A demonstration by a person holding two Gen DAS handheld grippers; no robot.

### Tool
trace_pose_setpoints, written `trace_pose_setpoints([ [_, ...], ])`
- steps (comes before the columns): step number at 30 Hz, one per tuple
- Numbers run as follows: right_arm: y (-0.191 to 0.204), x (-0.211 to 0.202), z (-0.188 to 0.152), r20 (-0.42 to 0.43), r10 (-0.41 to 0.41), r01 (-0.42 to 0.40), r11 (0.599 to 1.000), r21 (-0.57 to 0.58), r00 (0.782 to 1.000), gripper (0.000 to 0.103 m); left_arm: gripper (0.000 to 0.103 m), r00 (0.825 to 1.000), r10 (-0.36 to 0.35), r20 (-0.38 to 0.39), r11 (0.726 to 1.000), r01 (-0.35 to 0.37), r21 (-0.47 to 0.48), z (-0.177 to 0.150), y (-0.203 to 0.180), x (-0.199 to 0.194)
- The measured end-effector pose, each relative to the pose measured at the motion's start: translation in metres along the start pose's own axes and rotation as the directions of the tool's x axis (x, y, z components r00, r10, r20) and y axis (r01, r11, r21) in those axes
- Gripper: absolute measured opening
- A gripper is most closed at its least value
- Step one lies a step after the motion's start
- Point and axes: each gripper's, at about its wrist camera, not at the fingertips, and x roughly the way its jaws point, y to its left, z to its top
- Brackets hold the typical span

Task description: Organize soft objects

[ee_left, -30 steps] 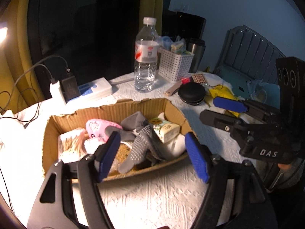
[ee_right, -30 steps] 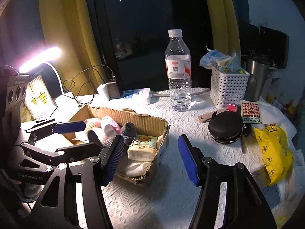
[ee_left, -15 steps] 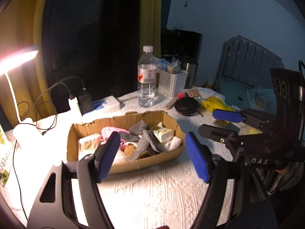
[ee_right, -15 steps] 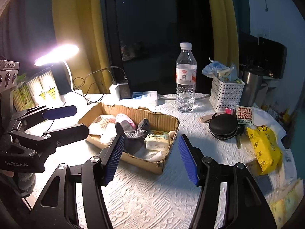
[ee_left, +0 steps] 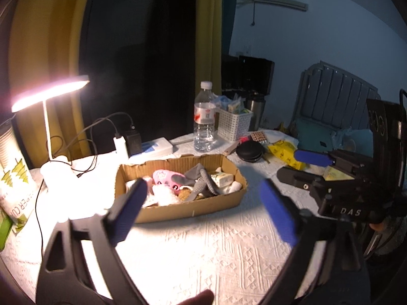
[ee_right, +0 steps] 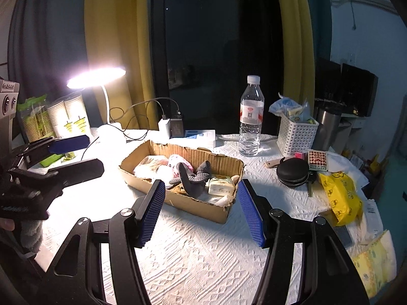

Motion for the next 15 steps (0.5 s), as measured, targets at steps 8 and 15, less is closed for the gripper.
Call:
trace_pose_setpoints([
  [8,0.015,-0.030,-0.002,0.042,-0.015,0.016,1.000,-0.010,0.999,0.063,0.094,0.998,0.023,0.054,1.000,-0.023,0.004,-0.007,-0.004,-0.038],
  [15,0.028,-0.059,-0.004,0.084,-0.034,0.035,0.999,-0.012,0.996,0.070,0.094,0.995,0.030,0.099,1.000,-0.030,0.003,-0.012,-0.010,-0.071],
])
